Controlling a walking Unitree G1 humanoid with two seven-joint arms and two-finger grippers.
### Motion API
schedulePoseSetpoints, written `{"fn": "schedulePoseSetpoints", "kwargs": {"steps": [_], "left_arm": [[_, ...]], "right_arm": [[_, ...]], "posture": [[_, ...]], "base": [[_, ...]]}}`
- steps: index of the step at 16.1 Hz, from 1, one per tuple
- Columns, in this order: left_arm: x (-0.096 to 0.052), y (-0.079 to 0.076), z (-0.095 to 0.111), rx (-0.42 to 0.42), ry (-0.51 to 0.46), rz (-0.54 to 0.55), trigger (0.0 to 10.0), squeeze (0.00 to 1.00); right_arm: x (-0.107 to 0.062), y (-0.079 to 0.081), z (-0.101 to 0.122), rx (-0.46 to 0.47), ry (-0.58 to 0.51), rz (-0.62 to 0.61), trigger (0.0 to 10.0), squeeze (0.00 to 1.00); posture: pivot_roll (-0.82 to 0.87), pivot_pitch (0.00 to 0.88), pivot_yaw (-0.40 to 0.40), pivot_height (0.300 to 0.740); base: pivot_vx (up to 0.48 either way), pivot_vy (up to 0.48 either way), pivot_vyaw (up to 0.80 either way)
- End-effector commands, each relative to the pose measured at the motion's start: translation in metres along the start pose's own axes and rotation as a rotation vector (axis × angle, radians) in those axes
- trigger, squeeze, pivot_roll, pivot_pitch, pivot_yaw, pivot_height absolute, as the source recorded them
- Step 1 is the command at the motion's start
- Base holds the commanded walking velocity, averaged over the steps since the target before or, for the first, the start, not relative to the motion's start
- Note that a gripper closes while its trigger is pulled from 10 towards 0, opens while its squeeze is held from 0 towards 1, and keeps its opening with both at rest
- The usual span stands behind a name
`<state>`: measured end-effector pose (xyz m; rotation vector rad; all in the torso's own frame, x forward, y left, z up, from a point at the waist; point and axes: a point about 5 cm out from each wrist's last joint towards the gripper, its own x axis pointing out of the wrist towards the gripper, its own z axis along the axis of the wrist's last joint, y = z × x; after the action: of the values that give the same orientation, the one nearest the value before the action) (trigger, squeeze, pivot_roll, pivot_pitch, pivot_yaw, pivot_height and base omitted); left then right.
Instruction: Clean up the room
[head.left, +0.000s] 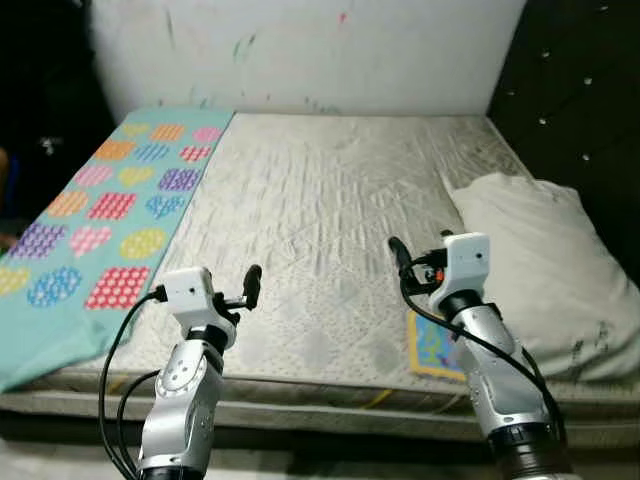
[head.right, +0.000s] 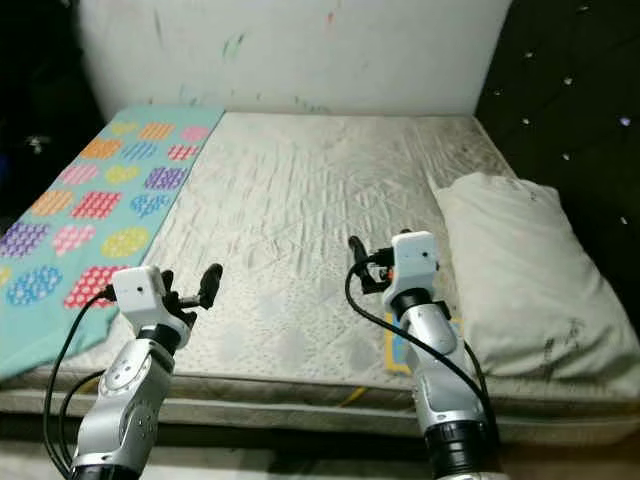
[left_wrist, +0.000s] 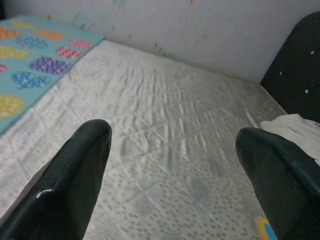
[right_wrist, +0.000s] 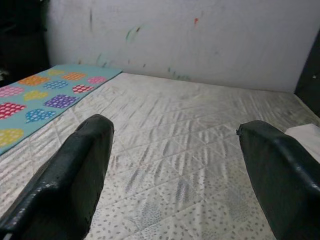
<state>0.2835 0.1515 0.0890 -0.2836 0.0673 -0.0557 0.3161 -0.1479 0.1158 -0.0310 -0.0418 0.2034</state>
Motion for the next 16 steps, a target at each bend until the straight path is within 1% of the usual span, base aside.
{"fn": "schedulePoseSetpoints", "kwargs": {"steps": [1,3,5,10,16], "left_arm": [[-0.0012,0.0059,0.0038,0.026,-0.014,-0.007,10.0,0.0],[-0.0021,0.0056,0.0037,0.032,-0.014,-0.018,10.0,0.0],[-0.0026,0.0046,0.004,0.03,-0.018,-0.027,10.0,0.0],[-0.0033,0.0035,0.0048,0.03,-0.023,-0.038,10.0,0.0],[-0.0029,0.0044,0.0021,0.035,-0.01,-0.027,10.0,0.0]], "right_arm": [[0.0012,0.007,0.0001,0.014,-0.005,0.019,10.0,0.0],[0.0013,0.0082,0.0002,0.012,-0.006,0.024,10.0,0.0],[0.0016,0.008,0.0004,0.01,-0.009,0.025,10.0,0.0],[0.0008,0.0083,-0.0005,0.008,-0.008,0.022,10.0,0.0],[0.0003,0.0072,-0.0008,0.008,-0.007,0.017,10.0,0.0]], "posture": [[-0.16,0.0,0.001,0.74],[-0.16,0.0,0.002,0.74],[-0.16,0.0,0.002,0.74],[-0.16,0.0,0.002,0.74],[-0.16,0.0,0.001,0.74]], "base": [[0.0,0.0,0.0],[0.0,0.0,0.0],[0.287,0.0,0.0],[0.367,0.0,0.0],[0.397,0.0,0.0]]}}
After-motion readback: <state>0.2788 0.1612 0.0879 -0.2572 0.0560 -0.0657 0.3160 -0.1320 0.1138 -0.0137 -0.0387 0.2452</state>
